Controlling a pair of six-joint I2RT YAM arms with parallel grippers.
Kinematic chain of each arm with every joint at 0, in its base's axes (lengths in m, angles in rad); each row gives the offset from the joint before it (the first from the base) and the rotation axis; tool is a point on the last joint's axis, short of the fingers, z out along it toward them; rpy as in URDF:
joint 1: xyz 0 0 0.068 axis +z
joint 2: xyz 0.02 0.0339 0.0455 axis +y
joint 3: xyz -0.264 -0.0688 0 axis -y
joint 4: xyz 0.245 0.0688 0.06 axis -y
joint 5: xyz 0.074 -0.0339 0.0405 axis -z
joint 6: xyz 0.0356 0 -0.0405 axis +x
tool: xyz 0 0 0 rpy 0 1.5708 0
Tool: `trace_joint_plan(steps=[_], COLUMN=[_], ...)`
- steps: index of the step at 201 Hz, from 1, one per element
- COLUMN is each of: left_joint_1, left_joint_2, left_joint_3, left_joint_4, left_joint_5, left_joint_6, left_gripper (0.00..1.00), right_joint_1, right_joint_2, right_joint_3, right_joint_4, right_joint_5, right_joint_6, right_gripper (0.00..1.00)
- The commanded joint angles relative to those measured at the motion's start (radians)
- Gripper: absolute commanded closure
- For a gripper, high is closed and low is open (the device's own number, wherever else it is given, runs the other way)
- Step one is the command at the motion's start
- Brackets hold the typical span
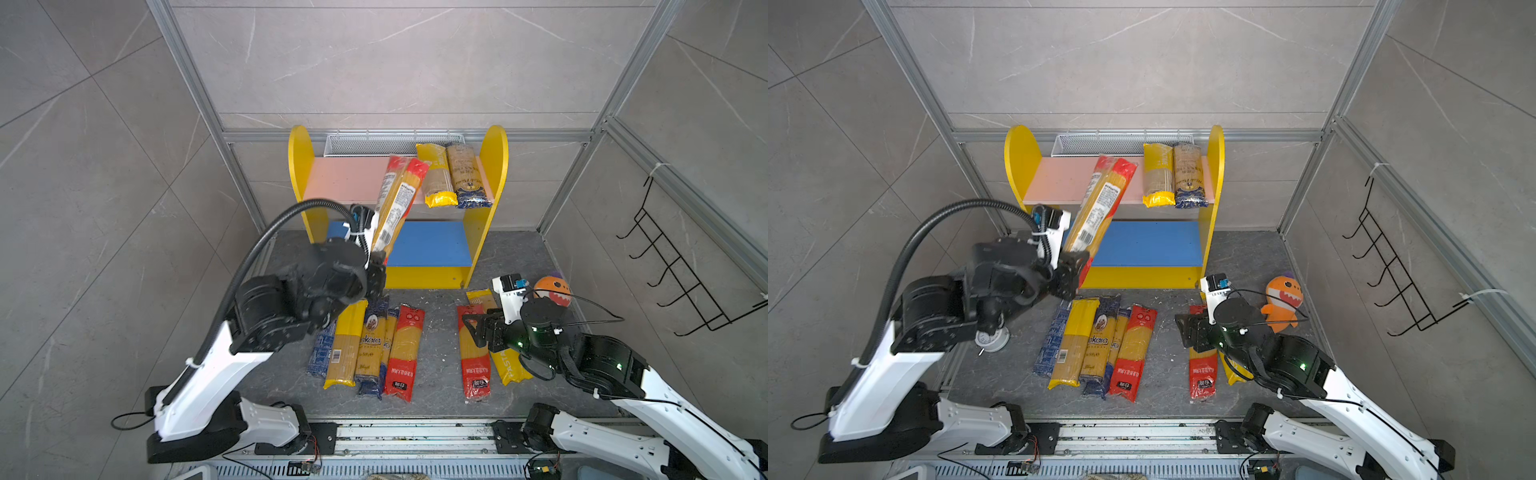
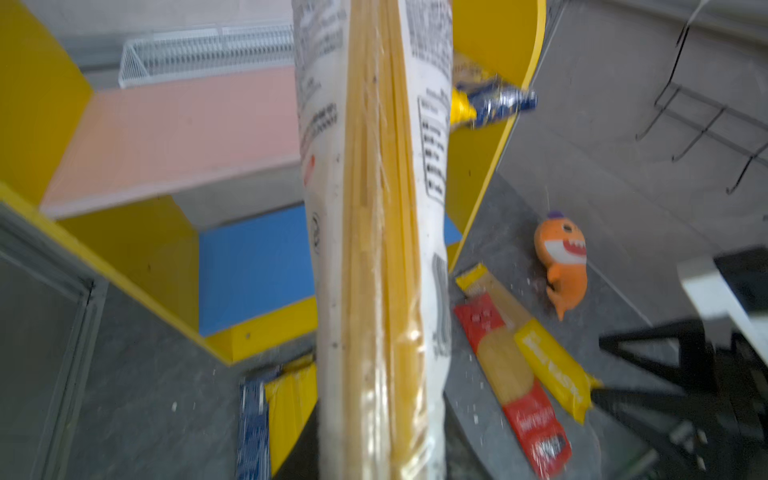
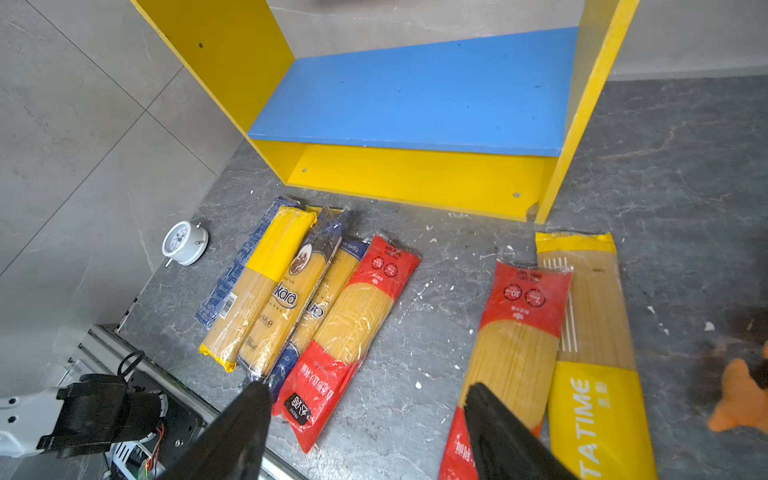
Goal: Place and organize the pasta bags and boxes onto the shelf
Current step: 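Lift the white-and-red bag with the left gripper up to the pink shelf, then lower the bag onto the pink shelf beside the yellow bag, open left gripper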
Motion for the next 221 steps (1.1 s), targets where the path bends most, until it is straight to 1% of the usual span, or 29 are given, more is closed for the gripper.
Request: trace_joint_plan(steps=[1,22,31,40,58,111,168,189,201,221], left_joint_1=[0.193,0.325,0.372,0.406,0.457,0.467,0.468,0.468,0.467,0.468], left_joint_2=[0.100,0.255,0.309,0.345,0.386,0.494,0.548,0.561,0.567,0.566], left_joint_3=[0.226,0.435,0.493,0.513,0.479,0.473,0.457,0.429,0.426,0.414], left_joint_4=[0.106,0.084,0.095,0.131,0.234,0.416,0.504,0.558,0.567,0.578], left_joint_5=[0.160,0.270,0.316,0.352,0.445,0.547,0.610,0.663,0.673,0.678], left_joint_6=[0.012,-0.012,-0.037,-0.059,-0.125,-0.223,-0.319,-0.375,-0.389,-0.391], left_gripper=[1.00,1.00,1.00,1.00,1.00,1.00,1.00,0.88,0.82,0.60], right_joint_1=[0.006,0.005,0.006,0.006,0.006,0.004,-0.002,-0.005,-0.006,-0.008], right_joint_2=[0.029,0.052,0.061,0.068,0.078,0.108,0.133,0.142,0.145,0.141], right_joint_3=[0.052,0.082,0.095,0.103,0.114,0.132,0.130,0.127,0.127,0.124], right_joint_4=[-0.001,0.009,0.011,0.014,0.023,0.019,0.016,0.026,0.027,0.028], right_joint_5=[0.036,0.062,0.076,0.089,0.115,0.173,0.197,0.195,0.192,0.191], right_joint_6=[-0.043,-0.059,-0.064,-0.069,-0.082,-0.096,-0.095,-0.093,-0.090,-0.092], right_gripper=[0.23,0.23,0.23,0.23,0.23,0.23,0.23,0.23,0.23,0.22])
